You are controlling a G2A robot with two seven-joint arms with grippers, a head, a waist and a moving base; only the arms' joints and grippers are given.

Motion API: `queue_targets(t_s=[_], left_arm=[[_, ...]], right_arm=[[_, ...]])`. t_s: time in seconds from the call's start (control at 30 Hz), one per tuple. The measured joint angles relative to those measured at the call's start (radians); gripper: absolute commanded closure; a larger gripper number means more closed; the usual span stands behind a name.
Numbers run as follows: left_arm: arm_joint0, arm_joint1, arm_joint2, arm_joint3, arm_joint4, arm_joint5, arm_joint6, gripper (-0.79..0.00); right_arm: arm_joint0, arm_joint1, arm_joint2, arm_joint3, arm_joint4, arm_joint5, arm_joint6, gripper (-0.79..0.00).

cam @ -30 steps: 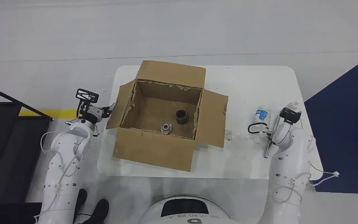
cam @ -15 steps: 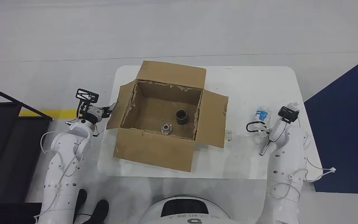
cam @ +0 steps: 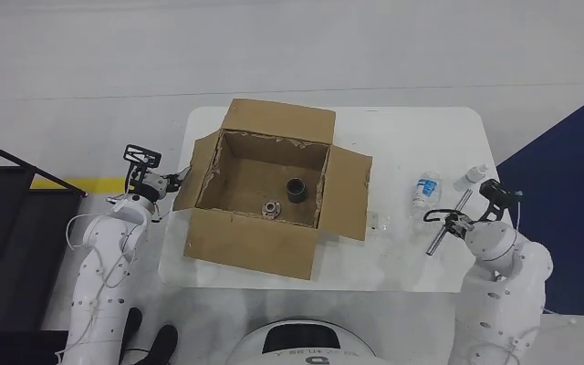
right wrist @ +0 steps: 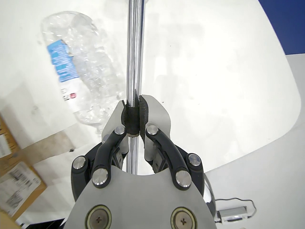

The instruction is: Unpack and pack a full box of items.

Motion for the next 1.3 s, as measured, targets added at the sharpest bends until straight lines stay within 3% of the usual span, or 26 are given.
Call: queue_targets(t_s=[0.27,0.37,0.5,0.7,0.83,1.0,1.3], left_arm=[[0.000,0.000,0.000,0.000,0.000,0.000,0.000,-0.785],[0.000,0.000,0.000,0.000,0.000,0.000,0.000,-0.785],[0.000,0.000,0.000,0.000,0.000,0.000,0.000,-0.785],[0.000,0.000,0.000,0.000,0.000,0.000,0.000,-0.785],[0.000,0.000,0.000,0.000,0.000,0.000,0.000,-0.785],[0.000,0.000,0.000,0.000,0.000,0.000,0.000,-0.785],[0.000,0.000,0.000,0.000,0.000,0.000,0.000,-0.785]], right_arm=[[-0.138,-0.002,0.180,-0.166,0.651,-0.174,0.039,0.000],[-0.194,-0.004,0.176,-0.242,0.789,-0.210,0.029,0.000],[-0.223,-0.004,0.093,-0.314,0.858,-0.217,0.011,0.000],[-0.159,0.007,-0.162,-0.367,0.713,-0.190,-0.016,0.000],[-0.082,0.014,-0.361,-0.356,0.510,-0.152,-0.069,0.000],[0.063,0.011,-0.628,-0.220,0.286,-0.063,-0.142,0.000],[0.238,-0.002,-0.973,0.015,0.010,-0.068,-0.270,0.000]])
